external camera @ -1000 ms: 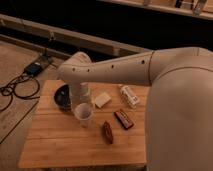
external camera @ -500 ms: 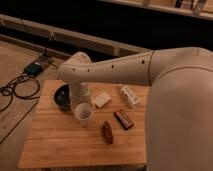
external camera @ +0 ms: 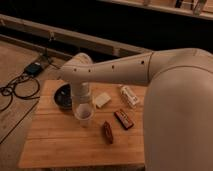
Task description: Place the ceramic cup in the ceramic bowl
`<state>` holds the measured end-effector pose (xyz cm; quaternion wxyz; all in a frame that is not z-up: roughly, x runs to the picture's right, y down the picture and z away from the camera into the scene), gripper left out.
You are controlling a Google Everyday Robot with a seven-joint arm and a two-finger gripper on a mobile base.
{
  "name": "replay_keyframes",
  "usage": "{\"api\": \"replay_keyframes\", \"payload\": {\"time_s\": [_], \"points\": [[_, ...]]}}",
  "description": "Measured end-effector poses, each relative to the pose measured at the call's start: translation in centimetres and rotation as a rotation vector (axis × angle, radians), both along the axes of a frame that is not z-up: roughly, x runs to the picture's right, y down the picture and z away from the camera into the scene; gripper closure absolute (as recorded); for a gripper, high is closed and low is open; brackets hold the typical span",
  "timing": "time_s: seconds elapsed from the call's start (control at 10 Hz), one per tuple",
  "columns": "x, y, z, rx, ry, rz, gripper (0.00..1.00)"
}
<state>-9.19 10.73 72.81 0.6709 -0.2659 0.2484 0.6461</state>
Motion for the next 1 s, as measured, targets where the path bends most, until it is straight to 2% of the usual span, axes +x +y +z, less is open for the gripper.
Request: {"api": "replay_keyframes", "payload": {"time_s": [0.3,0.5,0.7,1.0], "points": [[1.8,-0.1,4.8,0.007,0.005,0.012,0.35],[2.1,0.3,7.2,0.01,-0.011,0.017,0.38],[1.6,1.6,8.4,-0.008,-0.034,0.019,0.54],[1.3,2.6,8.8,-0.026,-0.056,0.031,0.85]]}}
